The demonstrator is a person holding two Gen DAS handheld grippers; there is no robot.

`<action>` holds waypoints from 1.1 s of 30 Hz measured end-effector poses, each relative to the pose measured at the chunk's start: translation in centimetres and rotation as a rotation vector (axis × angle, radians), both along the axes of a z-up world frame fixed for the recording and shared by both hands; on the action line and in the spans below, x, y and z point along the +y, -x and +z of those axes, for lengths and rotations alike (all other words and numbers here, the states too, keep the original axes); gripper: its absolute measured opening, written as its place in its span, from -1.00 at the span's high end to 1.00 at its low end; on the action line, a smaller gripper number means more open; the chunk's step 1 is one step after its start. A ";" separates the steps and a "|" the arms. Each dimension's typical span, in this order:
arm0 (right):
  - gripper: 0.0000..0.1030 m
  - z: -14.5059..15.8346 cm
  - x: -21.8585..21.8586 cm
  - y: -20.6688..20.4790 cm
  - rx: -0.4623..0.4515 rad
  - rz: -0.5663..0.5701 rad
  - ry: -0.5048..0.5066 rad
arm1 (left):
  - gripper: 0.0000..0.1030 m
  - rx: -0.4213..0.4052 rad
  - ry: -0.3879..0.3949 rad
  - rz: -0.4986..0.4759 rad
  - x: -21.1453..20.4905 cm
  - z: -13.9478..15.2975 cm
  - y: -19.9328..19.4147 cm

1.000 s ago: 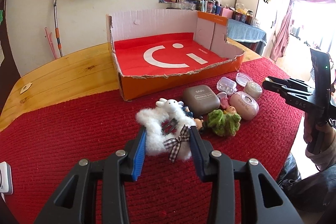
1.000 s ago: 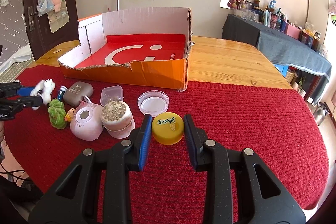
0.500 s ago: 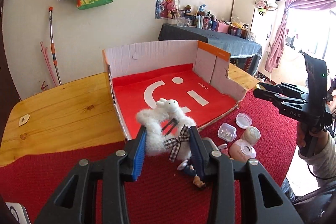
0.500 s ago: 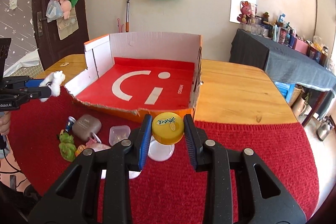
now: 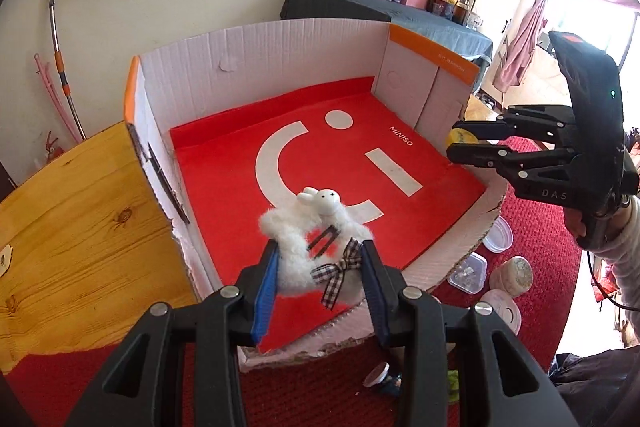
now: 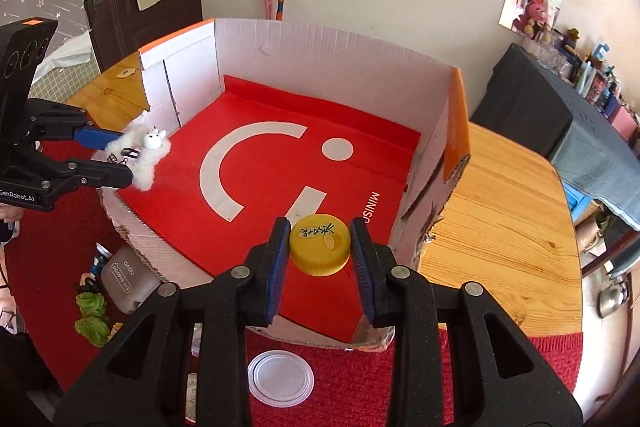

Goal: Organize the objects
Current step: 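Lower the plush into the orange box while the right gripper sets the yellow cap inside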

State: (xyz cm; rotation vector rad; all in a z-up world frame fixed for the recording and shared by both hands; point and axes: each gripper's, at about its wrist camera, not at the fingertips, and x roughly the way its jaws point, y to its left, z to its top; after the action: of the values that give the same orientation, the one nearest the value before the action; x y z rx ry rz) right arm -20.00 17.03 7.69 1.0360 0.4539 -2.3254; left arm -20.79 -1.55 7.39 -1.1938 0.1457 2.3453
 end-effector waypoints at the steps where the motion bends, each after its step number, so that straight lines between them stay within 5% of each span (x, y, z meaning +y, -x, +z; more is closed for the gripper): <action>1: 0.43 -0.2 -0.1 0.3 -0.014 0.006 -0.012 | 0.20 -0.008 0.004 -0.004 0.1 -0.1 0.3; 16: 0.43 -2.6 -1.1 2.6 -0.196 0.059 -0.110 | 0.20 -0.077 0.104 -0.054 1.2 -2.2 2.4; 33: 0.43 -2.4 0.0 1.5 -0.176 0.067 -0.168 | 0.13 -0.035 0.201 -0.083 1.9 -2.9 1.8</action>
State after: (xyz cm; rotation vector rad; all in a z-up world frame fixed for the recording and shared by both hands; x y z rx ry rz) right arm -21.47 17.05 5.27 1.2729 0.6119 -2.1435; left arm -22.61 0.37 4.54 -1.2957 0.4201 2.2780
